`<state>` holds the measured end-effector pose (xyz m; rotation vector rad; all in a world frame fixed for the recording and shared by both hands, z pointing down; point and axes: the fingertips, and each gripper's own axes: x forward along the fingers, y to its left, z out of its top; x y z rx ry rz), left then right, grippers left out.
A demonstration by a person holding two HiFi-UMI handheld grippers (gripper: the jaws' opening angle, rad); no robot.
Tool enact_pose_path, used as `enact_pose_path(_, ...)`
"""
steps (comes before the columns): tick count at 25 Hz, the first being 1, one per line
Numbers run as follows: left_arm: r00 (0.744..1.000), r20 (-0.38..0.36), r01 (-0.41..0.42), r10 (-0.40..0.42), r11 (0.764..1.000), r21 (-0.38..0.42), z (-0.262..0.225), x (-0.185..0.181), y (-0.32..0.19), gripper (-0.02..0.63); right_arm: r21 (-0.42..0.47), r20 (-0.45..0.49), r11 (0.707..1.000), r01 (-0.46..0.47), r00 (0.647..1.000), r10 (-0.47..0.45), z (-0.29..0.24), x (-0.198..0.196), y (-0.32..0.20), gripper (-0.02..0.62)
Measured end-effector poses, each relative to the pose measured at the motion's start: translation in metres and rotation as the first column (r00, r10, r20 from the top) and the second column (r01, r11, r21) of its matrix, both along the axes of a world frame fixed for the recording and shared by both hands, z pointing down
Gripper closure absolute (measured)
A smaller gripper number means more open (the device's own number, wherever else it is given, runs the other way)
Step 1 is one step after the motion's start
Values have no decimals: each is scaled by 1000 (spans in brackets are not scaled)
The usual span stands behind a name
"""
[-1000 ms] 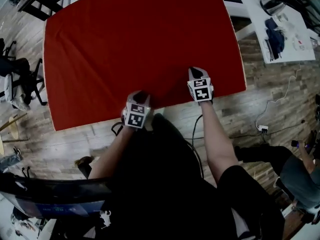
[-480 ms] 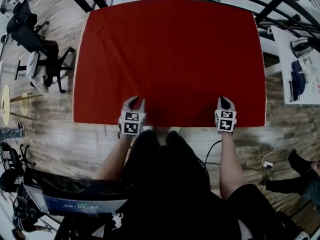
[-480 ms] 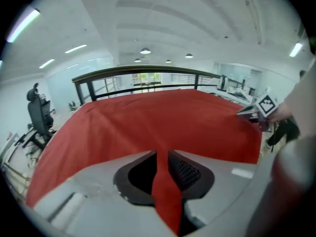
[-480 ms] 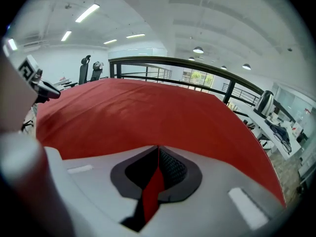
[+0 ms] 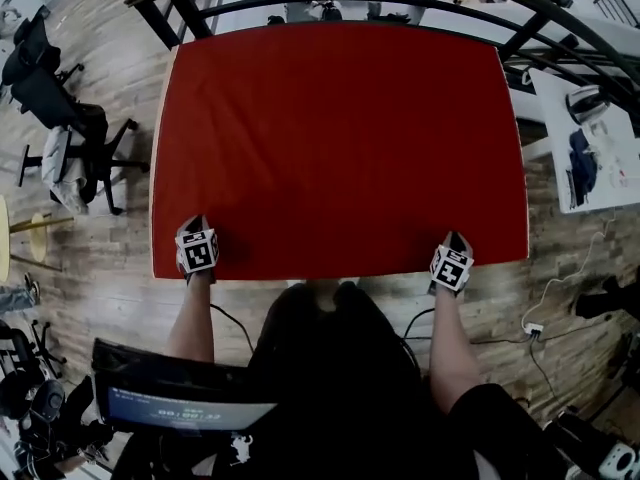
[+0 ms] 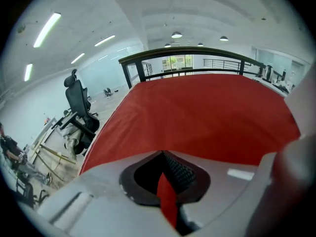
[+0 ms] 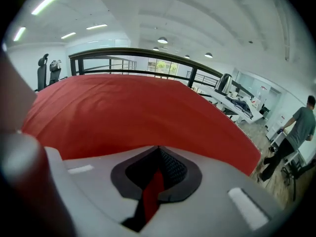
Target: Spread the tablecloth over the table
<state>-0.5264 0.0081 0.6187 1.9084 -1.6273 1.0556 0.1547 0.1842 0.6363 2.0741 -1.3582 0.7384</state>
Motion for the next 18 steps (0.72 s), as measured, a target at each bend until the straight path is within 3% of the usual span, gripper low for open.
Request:
enact_pose_path(3,999,-34,19,-20,999,-31,7,-16,3,603,-4,-4,1000,-13,1000,13,1,4,-5,589)
enact_pose_path(8,988,-120,94,-96,995,-22,6,-13,0,603,-2,15,1000,-14,1000,14,0,15,-20,591)
enact_pose_path(13,991,-111,77,-80,997,-29,8,-16,-2,601,-16,35,999,32,999,-31,3,20,-51,591)
enact_pose_path(16,996,-69,59,-61,998,-27,3,-12,-5,601,-61,59,996,65,996,-61,-8,17,-53,589)
enact_pose_path(18,998,-64,0,0,1000,9,-11,3,-12,601,-8,106,998,67,992,-66,-32,7,-43,588)
